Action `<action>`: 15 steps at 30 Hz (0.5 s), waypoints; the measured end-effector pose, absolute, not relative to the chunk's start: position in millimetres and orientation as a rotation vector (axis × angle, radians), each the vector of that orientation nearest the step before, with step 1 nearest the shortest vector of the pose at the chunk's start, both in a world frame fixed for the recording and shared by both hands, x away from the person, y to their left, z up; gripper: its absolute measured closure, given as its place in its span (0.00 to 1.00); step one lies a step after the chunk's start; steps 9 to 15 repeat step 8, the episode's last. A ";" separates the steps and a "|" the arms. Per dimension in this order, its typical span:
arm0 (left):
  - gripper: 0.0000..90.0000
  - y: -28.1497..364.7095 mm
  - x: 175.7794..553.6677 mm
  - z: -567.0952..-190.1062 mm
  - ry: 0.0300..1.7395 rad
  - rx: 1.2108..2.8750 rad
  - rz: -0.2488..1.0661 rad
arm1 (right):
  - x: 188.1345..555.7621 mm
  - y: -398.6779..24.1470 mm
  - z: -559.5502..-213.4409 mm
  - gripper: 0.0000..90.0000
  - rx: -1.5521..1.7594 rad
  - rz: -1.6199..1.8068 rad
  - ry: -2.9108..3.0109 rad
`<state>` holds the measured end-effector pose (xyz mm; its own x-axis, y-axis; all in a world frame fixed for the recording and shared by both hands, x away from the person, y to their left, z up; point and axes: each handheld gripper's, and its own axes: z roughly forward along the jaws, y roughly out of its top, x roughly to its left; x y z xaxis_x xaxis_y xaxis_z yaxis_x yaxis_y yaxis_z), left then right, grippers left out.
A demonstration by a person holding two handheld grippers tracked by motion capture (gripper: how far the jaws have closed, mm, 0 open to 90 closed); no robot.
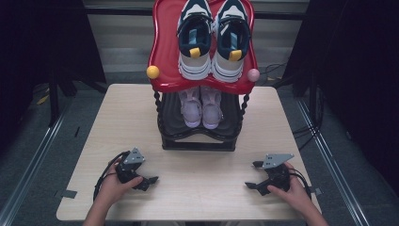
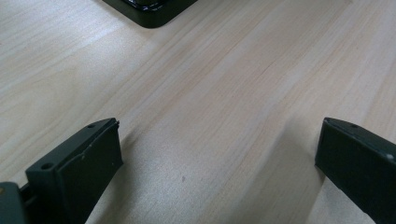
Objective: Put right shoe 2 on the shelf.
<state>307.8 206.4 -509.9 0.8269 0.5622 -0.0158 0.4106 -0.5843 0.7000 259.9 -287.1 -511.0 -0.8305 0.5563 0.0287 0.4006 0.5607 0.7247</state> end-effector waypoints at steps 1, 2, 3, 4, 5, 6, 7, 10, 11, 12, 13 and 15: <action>0.00 206.6 307.8 -509.8 0.706 2.277 0.271 | 259.9 -287.1 -511.0 0.13 0.805 1.125 2.590; 0.00 206.5 307.8 -509.8 0.707 2.276 0.271 | 259.8 -287.1 -511.1 0.13 0.805 1.125 2.590; 0.00 206.5 307.8 -509.8 0.707 2.277 0.271 | 259.9 -287.1 -511.0 0.13 0.807 1.125 2.590; 0.00 206.5 307.8 -509.8 0.708 2.276 0.271 | 259.9 -287.2 -511.0 0.13 0.806 1.125 2.590; 0.00 206.6 307.8 -509.8 0.706 2.277 0.272 | 259.9 -287.1 -511.0 0.13 0.807 1.125 2.590; 0.00 206.6 307.8 -509.8 0.706 2.277 0.271 | 259.9 -287.2 -511.0 0.13 0.806 1.125 2.589; 0.00 206.5 307.7 -509.8 0.709 2.277 0.270 | 259.9 -287.2 -511.0 0.13 0.806 1.125 2.589; 0.00 206.5 307.8 -509.8 0.706 2.277 0.271 | 259.9 -287.1 -511.0 0.13 0.806 1.125 2.589; 0.00 206.5 307.8 -509.8 0.706 2.277 0.271 | 259.9 -287.1 -511.0 0.13 0.806 1.125 2.589; 0.00 206.5 307.8 -509.8 0.706 2.277 0.271 | 259.9 -287.1 -511.0 0.13 0.806 1.125 2.589; 0.00 206.5 307.8 -509.8 0.706 2.277 0.271 | 259.9 -287.1 -511.0 0.13 0.806 1.125 2.589; 0.00 206.5 307.8 -509.8 0.706 2.277 0.271 | 259.9 -287.1 -511.0 0.13 0.806 1.125 2.589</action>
